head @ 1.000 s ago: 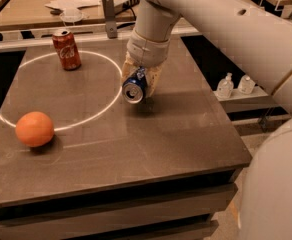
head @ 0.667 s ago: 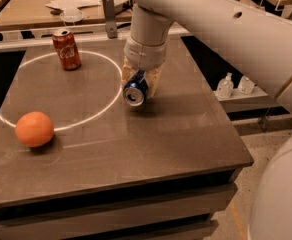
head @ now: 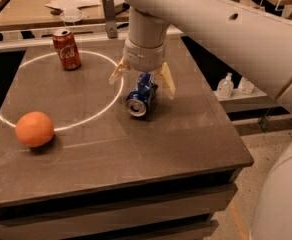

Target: Knock pepsi can over

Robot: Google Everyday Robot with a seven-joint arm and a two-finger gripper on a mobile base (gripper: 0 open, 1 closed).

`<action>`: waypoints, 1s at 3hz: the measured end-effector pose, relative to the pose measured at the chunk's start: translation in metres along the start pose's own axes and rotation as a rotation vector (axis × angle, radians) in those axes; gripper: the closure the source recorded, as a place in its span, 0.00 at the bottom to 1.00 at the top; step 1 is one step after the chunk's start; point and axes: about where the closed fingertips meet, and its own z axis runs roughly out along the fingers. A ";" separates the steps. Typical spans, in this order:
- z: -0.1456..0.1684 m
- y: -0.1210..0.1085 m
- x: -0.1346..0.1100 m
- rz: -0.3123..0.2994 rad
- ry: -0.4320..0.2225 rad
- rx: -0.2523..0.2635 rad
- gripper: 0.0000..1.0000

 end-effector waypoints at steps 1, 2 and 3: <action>-0.017 -0.007 0.008 0.057 -0.021 0.109 0.00; -0.091 -0.011 0.033 0.202 0.001 0.469 0.00; -0.138 0.003 0.058 0.313 0.141 0.650 0.00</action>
Offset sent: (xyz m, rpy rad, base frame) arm 0.0465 -0.0288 0.1638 0.7674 -0.1852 -0.2597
